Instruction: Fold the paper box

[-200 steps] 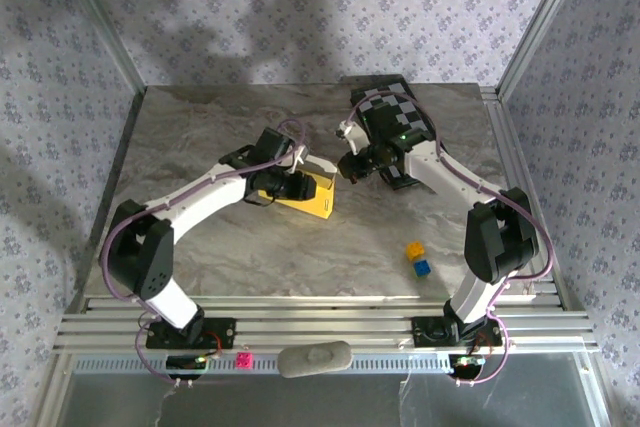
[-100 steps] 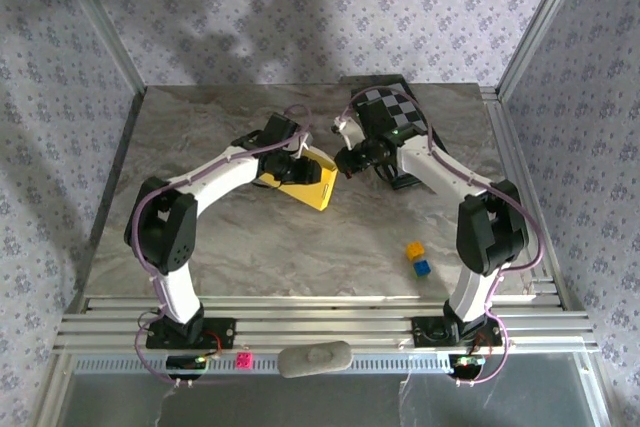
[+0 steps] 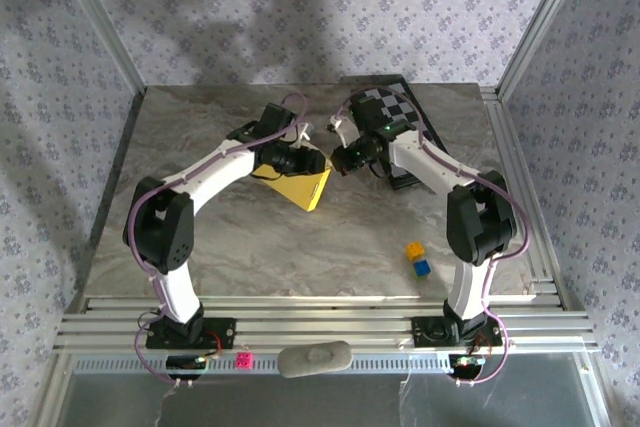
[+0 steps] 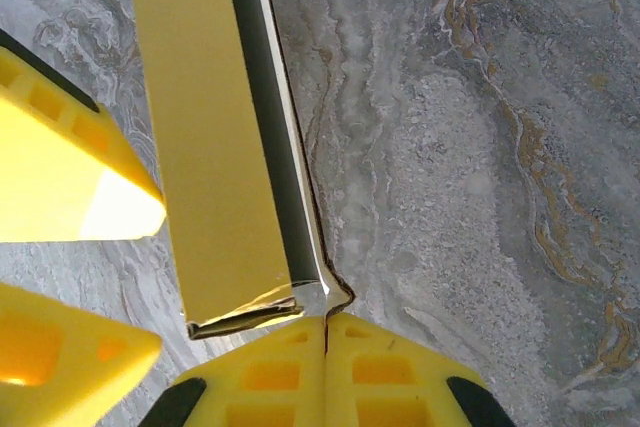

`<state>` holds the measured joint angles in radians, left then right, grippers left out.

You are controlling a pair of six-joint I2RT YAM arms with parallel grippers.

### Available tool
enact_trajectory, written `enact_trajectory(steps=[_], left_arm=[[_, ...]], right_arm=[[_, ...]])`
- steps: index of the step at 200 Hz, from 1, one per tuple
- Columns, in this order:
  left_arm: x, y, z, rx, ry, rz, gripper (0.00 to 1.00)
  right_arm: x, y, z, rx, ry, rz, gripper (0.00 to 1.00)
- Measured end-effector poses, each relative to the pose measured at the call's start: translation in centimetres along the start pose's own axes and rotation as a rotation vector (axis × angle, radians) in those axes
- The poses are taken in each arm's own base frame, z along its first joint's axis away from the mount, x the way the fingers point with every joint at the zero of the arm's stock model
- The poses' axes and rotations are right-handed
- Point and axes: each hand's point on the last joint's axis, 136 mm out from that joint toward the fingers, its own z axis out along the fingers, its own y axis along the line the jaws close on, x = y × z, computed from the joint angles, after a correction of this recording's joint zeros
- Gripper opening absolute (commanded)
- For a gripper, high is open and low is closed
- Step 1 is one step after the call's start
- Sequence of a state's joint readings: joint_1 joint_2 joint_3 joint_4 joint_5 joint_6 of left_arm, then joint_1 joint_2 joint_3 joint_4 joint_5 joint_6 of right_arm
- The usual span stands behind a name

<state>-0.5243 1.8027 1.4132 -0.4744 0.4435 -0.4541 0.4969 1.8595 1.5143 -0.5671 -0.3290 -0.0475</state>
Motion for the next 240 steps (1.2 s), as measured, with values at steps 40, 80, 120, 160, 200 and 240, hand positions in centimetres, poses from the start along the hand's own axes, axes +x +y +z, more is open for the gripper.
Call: enact_trajectory(steps=[40,80,120,160,200,240], left_arm=[[-1.8,1.6,-2.4,-0.028,-0.048,-0.045,0.51],[-7.1,3.1,-7.3,-0.076,-0.188,-0.06,0.49],[-8.0,5.6,-7.9,-0.094,-0.224,-0.093,0.46],[-5.0,7.6,-6.0,-0.204,-0.194,-0.142,0.49],[-4.5,4.5,-17.7,-0.287,-0.436,-0.169,0.61],[3.0,5.7,-20.8,-0.206,-0.49,-0.367,0.69]], right_arm=[[0.6,-0.3,0.3,0.002,0.026,0.024,0.0],[0.2,-0.6,0.5,0.004,0.027,0.034,0.0],[0.1,-0.8,0.8,0.004,0.031,0.041,0.0],[0.2,-0.8,1.0,0.004,0.039,0.048,0.0],[0.3,-0.8,0.9,0.004,0.043,0.05,0.0],[0.4,-0.8,1.0,0.004,0.044,0.055,0.0]])
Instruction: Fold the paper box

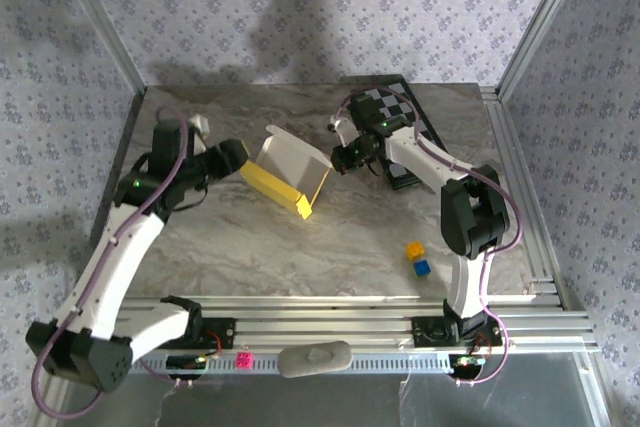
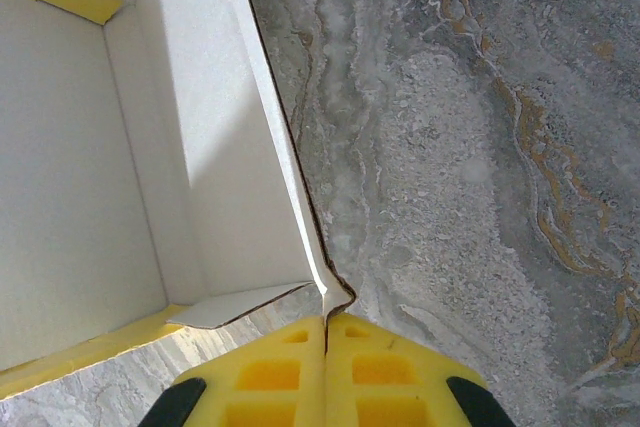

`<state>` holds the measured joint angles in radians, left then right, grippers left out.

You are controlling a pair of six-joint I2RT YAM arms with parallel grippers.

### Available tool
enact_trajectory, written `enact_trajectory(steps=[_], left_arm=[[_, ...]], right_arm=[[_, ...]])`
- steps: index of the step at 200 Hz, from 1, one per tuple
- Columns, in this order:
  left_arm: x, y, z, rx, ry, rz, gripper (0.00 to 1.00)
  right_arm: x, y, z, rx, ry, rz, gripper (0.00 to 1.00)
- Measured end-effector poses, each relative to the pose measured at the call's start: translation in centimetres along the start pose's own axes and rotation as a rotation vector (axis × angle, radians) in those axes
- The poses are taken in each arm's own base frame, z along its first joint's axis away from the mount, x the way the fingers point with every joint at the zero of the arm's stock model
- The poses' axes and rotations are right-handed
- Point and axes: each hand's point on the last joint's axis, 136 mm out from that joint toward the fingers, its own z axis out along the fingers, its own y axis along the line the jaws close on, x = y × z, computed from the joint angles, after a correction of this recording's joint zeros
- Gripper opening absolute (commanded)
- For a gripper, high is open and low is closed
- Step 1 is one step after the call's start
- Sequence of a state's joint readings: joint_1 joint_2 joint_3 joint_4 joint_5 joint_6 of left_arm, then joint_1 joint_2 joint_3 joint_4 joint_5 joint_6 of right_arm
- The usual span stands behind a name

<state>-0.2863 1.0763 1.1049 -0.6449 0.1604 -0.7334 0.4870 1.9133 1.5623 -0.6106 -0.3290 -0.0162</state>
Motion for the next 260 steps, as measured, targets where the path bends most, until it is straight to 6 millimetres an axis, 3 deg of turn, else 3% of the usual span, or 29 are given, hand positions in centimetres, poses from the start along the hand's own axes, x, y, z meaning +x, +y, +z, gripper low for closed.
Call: enact_trajectory(steps=[12,37,74,133,190,260], left_arm=[[1.6,1.9,2.1,-0.015,0.051,-0.089,0.7],[2.7,3.9,7.2,-0.044,0.135,-0.218,0.71],[1.2,3.4,11.3,-0.007,0.158,-0.274,0.73],[-3.3,0.1,13.7,0.121,0.088,-0.304,0.74],[-2.9,0.4,16.8,0.135,0.136,-0.359,0.75],[-4.1,-1.8,18.0,0.205,0.149,-0.371,0.75]], right_arm=[[0.0,0.0,0.0,0.0,0.0,0.002,0.0],[0.0,0.1,0.0,-0.002,0.0,-0.001,0.0],[0.1,0.9,0.2,-0.012,0.004,-0.015,0.0],[-0.3,3.0,-0.3,-0.049,-0.011,-0.053,0.0],[-1.0,4.0,-0.7,-0.071,-0.04,-0.087,0.0],[-2.8,5.8,-1.8,-0.09,-0.089,-0.126,0.0]])
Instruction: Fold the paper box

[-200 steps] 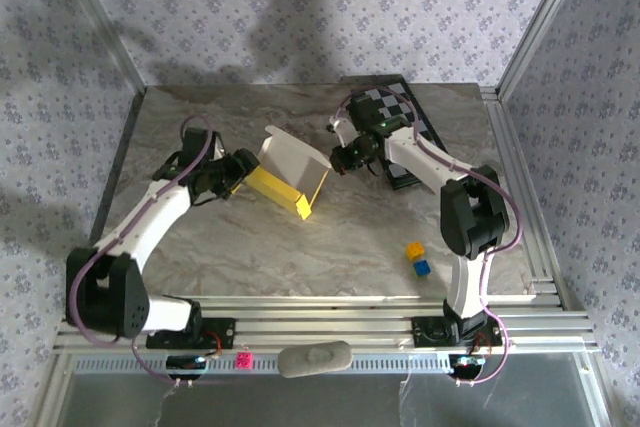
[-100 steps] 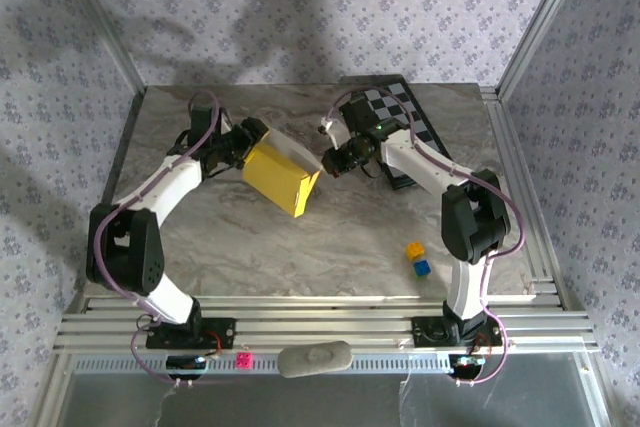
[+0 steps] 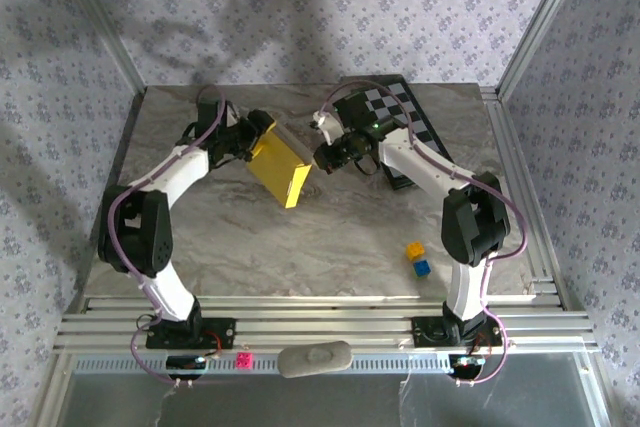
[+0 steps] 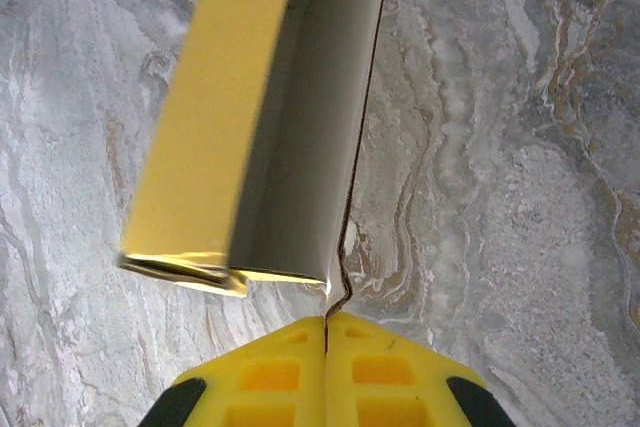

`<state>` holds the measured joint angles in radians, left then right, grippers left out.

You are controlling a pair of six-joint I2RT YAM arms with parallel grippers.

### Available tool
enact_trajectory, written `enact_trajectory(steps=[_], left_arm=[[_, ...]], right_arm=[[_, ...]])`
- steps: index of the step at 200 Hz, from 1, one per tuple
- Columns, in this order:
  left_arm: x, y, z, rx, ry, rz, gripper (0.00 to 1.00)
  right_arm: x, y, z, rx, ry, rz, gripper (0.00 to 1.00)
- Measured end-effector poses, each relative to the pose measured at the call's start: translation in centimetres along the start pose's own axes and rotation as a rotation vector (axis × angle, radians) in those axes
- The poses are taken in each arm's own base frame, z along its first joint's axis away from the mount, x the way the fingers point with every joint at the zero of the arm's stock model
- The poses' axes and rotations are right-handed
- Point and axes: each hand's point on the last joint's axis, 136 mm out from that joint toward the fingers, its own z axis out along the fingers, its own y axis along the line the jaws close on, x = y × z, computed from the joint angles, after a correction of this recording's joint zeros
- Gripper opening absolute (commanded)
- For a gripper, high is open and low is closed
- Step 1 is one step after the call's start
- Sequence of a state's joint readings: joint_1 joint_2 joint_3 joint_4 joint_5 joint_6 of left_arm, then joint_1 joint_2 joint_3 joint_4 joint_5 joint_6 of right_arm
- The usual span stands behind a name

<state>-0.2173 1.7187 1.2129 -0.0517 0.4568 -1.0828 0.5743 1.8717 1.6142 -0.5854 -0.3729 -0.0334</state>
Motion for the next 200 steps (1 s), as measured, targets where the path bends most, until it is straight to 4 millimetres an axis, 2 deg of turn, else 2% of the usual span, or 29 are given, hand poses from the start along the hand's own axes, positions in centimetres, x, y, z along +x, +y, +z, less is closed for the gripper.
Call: enact_trajectory(steps=[38,67,124,200], left_arm=[[2.2,-0.5,1.5,0.002,0.067,0.018,0.67],[3.4,-0.1,2.7,-0.005,0.098,0.026,0.59],[5.7,-0.5,3.7,-0.002,0.131,0.05,0.59],[8.6,1.6,4.4,-0.025,0.131,0.003,0.59]], right_arm=[[-0.3,-0.1,-0.2,0.009,-0.007,0.005,0.0],[0.3,-0.3,-0.2,0.022,0.017,0.03,0.0],[1.6,-1.0,0.0,0.06,0.07,0.128,0.0],[3.4,-3.1,1.7,0.159,0.146,0.386,0.0]])
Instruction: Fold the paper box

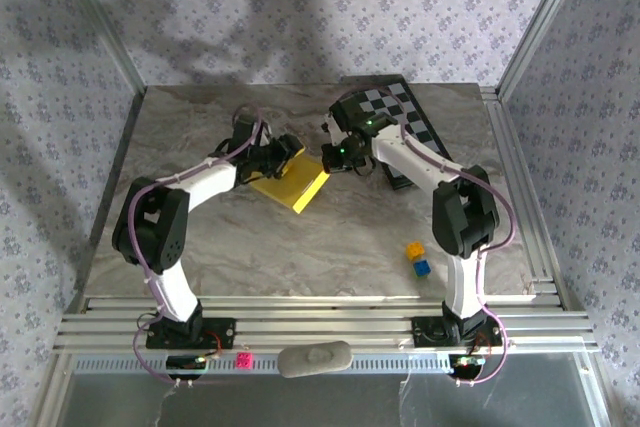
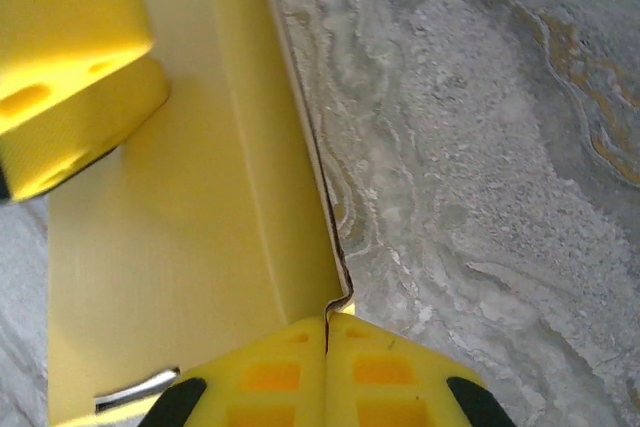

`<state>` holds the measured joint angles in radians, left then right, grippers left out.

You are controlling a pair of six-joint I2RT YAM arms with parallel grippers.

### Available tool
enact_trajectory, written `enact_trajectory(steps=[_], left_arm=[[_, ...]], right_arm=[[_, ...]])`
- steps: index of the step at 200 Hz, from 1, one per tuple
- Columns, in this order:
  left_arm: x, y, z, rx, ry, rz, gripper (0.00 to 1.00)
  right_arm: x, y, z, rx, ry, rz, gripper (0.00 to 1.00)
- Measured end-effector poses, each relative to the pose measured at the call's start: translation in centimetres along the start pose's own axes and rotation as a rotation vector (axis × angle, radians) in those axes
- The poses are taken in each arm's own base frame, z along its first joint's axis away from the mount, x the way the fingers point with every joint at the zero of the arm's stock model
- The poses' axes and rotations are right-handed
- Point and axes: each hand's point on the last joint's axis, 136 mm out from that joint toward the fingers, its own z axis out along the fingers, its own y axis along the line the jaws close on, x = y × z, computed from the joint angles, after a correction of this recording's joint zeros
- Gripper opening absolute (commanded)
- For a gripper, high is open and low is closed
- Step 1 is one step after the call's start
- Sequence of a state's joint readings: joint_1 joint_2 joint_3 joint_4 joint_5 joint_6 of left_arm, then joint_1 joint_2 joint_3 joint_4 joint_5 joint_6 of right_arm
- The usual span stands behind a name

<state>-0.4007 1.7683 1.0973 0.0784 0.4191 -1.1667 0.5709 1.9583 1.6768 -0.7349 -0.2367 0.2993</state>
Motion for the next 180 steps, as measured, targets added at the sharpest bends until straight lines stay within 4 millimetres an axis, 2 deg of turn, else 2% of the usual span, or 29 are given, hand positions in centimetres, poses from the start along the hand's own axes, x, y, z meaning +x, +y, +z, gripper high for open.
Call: enact_trajectory(steps=[57,110,150,180], left_arm=[[2.1,0.9,0.6,-0.009,0.021,-0.055,0.59],[5.9,1.0,1.2,-0.034,0.128,-0.073,0.6],[7.5,2.3,0.2,-0.11,0.183,-0.054,0.61],[7.8,2.9,-0.6,-0.16,0.209,-0.02,0.6]], right_arm=[[0.9,-2.5,2.2,0.067,0.052,0.112,0.0],[0.3,-4.2,3.6,0.026,0.074,0.177,0.0],[0.4,-4.6,5.8,0.0,0.121,0.198,0.0],[0.7,-4.7,5.9,0.006,0.146,0.206,0.0]])
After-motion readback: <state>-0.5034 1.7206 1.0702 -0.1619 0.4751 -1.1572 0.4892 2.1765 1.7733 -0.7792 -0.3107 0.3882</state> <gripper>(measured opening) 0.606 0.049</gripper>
